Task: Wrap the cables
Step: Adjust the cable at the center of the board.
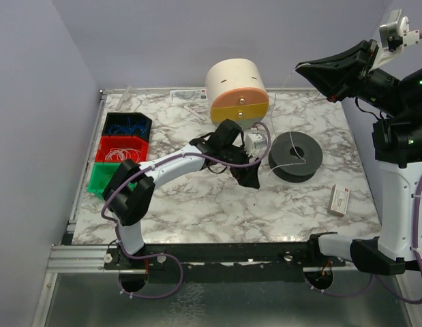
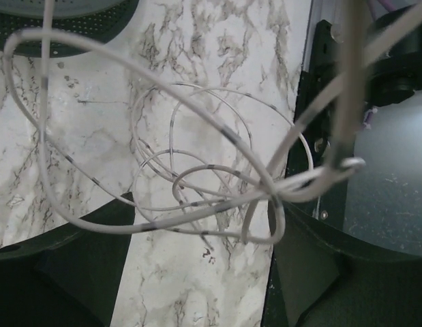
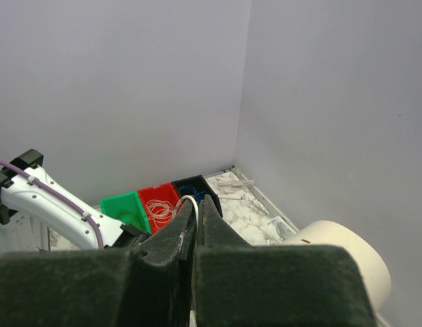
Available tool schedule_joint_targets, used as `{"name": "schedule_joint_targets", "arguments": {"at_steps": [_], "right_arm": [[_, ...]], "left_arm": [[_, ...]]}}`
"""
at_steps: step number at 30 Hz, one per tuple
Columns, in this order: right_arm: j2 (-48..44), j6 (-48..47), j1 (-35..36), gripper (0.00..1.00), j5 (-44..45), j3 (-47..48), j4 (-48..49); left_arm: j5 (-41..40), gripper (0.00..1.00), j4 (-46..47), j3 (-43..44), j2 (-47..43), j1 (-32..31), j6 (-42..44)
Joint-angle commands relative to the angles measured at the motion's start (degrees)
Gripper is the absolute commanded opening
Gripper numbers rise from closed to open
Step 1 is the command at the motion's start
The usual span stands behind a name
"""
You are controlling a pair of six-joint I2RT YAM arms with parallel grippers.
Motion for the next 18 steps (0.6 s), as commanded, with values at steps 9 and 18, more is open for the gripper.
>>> {"name": "schedule_joint_targets", "arguments": {"at_steps": [9, 18], "right_arm": [[-0.3, -1.37, -0.1, 0.01, 2.29, 1.58, -1.27], [-2.93, -20.26, -0.09, 0.01, 39.34, 3.9, -11.31]], "left_arm": [[-8.7, 0.1, -1.62, 6.91, 4.11, 0.72, -1.36], [-15.17, 0.0, -12.54, 5.06, -2.87, 10.05, 7.83]]}}
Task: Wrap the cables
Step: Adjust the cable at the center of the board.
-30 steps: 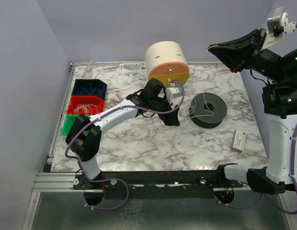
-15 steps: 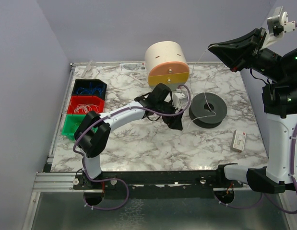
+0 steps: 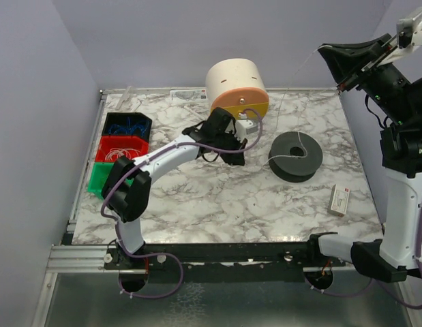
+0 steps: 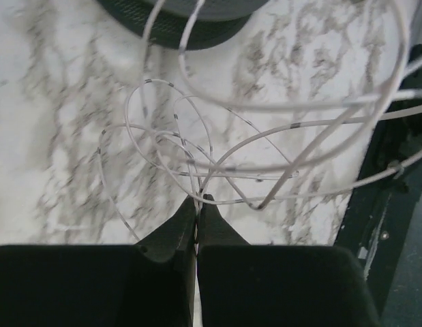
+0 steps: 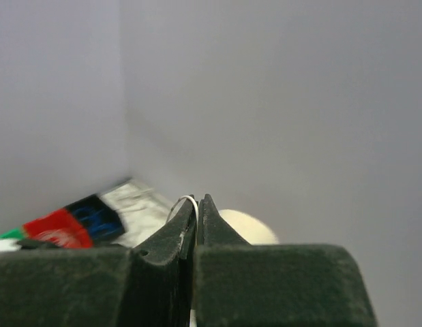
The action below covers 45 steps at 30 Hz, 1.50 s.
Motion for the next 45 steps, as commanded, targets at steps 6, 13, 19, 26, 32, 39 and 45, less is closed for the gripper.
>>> {"name": "schedule_joint_targets", "arguments": {"at_steps": [6, 13, 19, 26, 32, 39, 45], "right_arm": [[-7.09, -20.3, -0.06, 0.01, 49.07, -11.27, 3.62], [-9.71, -24.05, -0.09, 0.01, 56.95, -19.88, 6.62], [-14.24, -26.97, -0.19, 0.01, 60.43, -31.51, 7.09], [-18.22, -31.31, -0.45, 0.01, 60.78, -40.72, 3.5], [-18.19, -33.54, -0.41, 0.01, 54.77, -46.07, -8.37], [-20.08, -42.05, -0.96, 0.01, 61.43, -59.63, -3.25], [-18.61, -44.56, -5.1, 0.01, 58.05, -65.53, -5.03]], "left_arm": [[-13.76, 0.0, -11.69, -6.25, -14.21, 18.95, 11.25], [-27.53, 0.0, -12.39, -10.6, -24.64, 27.14, 14.35], [-32.13, 0.0, -11.92, -10.33, -30.62, 36.91, 16.59], [-29.44, 0.0, -11.21, -5.35, -31.51, 47.98, 15.84], [-27.57, 0.0, -10.15, -0.01, -32.32, 49.42, 13.44], [-39.45, 0.0, -7.77, 8.95, -28.64, 54.65, 6.54], [-36.76, 0.0, -9.35, 16.28, -23.63, 65.5, -2.33]]}}
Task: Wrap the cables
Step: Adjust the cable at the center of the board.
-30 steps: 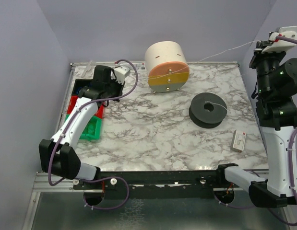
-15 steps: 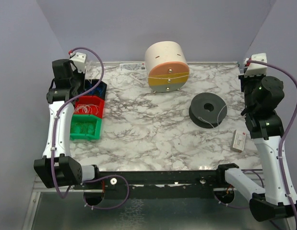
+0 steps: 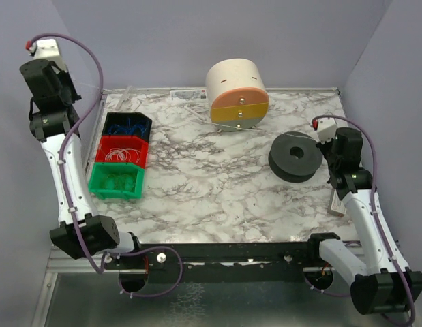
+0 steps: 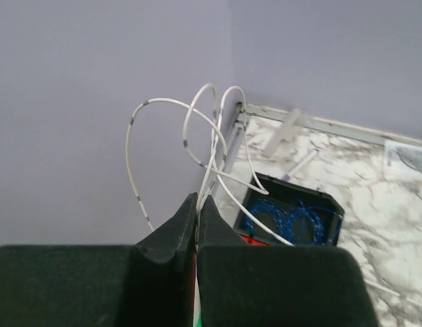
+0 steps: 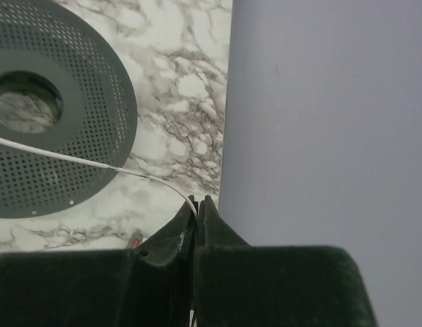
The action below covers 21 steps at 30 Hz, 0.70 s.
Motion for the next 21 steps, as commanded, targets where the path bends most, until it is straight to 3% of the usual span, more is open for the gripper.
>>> {"name": "schedule_joint_targets", "arguments": {"at_steps": [1, 10, 15, 21], "right_arm": [[0.45, -4.25, -3.84, 0.01, -0.81, -2.99, -0.55], [2.81, -11.04, -12.23, 0.01, -4.22, -9.27, 1.81], [4.35, -11.92, -13.52, 0.01, -5.63, -10.24, 1.11], [6.81, -14.21, -16.2, 0.01, -6.21, -12.1, 2.61]], "left_arm": [[-0.16, 0.0, -0.76, 4.39, 3.72, 7.15, -8.76], [2.19, 0.0, -0.68, 9.68, 5.6, 10.16, -10.98], [7.28, 0.0, -0.37, 10.38, 4.98, 10.16, -11.88], [6.62, 0.0, 0.5, 10.17, 3.96, 10.16, -11.03]]}}
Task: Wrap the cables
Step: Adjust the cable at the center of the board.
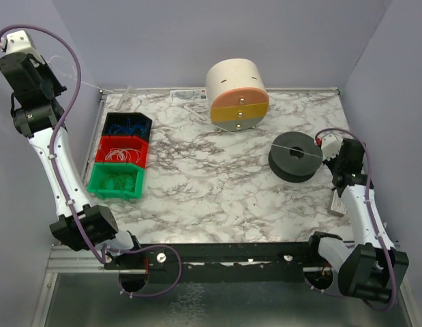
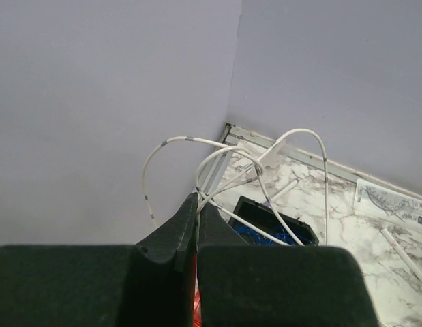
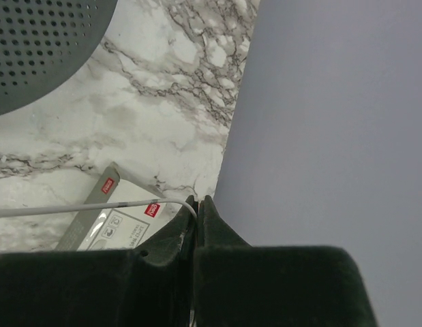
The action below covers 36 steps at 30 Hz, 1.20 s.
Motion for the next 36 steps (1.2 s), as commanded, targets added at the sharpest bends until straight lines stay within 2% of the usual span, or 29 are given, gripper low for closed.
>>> {"name": "schedule_joint_targets", "arguments": {"at_steps": [1, 6, 8, 9, 11, 15, 16, 19, 22, 25, 27, 31, 33, 36], "right_arm": [[2.23, -2.42, -2.37, 0.01, -1.67, -1.67, 1.0], [4.77, -4.06, -3.23, 0.01, -1.64, -3.18, 1.32], [4.82, -4.12, -3.19, 0.02, -6.15, -1.45, -3.36], [4.18, -3.92, -3.19, 0.07, -9.84, 0.46, -6.53], [1.56, -4.24, -3.17, 0.23, -19.96, 4.65, -12.77], [-4.26, -6.62, -3.16, 0.76, -42.04, 15.31, -24.02], [-4.69, -7.84, -3.13, 0.85, -47.61, 18.1, -27.1], [-4.23, -11.56, -2.96, 0.98, -64.98, 26.28, -34.59], [-2.47, -13.8, -2.51, 1.0, -77.95, 33.03, -38.42], [-1.06, -11.38, -1.67, 1.0, -86.43, 36.35, -36.39], [-0.61, -11.93, -0.68, 1.0, -87.24, 36.86, -35.59], [0.13, -20.35, 1.96, 1.0, -84.32, 35.8, -40.22], [-0.03, -16.87, 3.51, 1.0, -84.76, 34.32, -37.36], [-1.36, -2.11, 9.39, 1.0, -82.56, 30.31, -21.55]], "left_arm": [[1.42, 0.0, 1.3, 0.89, -1.87, 0.63, -0.43], [2.44, 0.0, 1.52, 0.22, -2.82, 0.63, -0.3], [6.69, 0.0, 1.69, -0.81, -4.12, 0.63, -0.9], [9.84, 0.0, 2.43, -1.75, -5.05, 0.63, -1.21], [17.37, 0.0, 4.85, -4.75, -8.02, 0.44, -2.22], [23.36, 0.0, 8.85, -10.94, -13.8, -3.73, -3.83], [23.37, 0.0, 9.12, -12.01, -14.79, -5.87, -3.89], [24.46, 0.0, 9.17, -13.67, -15.9, -12.08, -4.77], [25.44, 0.0, 9.16, -14.46, -14.83, -16.32, -6.76], [24.29, 0.0, 9.2, -15.49, -14.13, -21.49, -7.02], [24.3, 0.0, 9.38, -15.45, -13.36, -24.2, -7.82], [26.92, 0.0, 10.91, -13.82, -11.26, -27.89, -9.96], [28.06, 0.0, 11.7, -12.55, -10.34, -29.92, -11.04], [30.8, 0.0, 13.12, -11.13, -8.81, -32.71, -12.97]]}}
